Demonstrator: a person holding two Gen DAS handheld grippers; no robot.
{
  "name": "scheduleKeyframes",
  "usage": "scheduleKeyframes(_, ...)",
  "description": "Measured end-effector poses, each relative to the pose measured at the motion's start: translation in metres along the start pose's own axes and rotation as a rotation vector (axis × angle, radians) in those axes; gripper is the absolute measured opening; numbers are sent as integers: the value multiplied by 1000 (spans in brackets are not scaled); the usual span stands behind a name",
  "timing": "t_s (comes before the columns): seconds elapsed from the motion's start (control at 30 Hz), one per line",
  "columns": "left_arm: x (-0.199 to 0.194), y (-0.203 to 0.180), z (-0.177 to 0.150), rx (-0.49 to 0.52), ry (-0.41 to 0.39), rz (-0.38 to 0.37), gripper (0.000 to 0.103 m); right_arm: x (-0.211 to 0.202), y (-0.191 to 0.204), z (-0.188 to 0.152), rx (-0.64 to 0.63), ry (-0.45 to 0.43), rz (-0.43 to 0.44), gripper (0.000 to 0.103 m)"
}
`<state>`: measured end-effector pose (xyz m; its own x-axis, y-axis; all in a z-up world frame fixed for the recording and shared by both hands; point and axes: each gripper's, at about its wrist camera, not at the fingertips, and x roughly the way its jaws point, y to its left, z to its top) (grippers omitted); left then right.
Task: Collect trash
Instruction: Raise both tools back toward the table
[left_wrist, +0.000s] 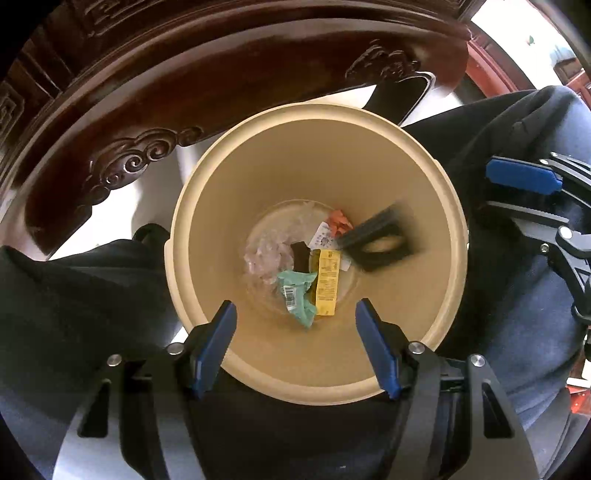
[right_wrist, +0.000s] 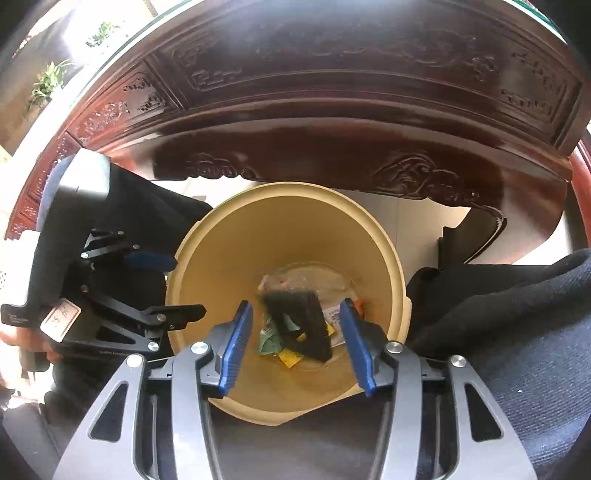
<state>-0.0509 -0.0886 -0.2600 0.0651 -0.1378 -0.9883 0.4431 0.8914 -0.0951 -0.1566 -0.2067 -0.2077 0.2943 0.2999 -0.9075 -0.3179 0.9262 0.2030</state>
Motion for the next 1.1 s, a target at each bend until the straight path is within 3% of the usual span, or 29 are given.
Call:
scheduleKeyframes(0.5, -3, 0, 2, 2, -9, 2, 67, 3, 0, -2, 0, 15, 18, 48)
scheduleKeyframes(0.67, -14, 1, 6, 3, -47, 7, 67, -7, -2, 0, 10, -20, 50, 48)
scheduleKeyframes(0.8, -49, 2, 18, 9, -146, 34, 67, -32, -4, 15, 2, -108, 58, 48)
scheduleKeyframes(1.1, -171, 17, 59, -48, -520, 68, 92, -113, -13, 77, -51, -413, -5, 53)
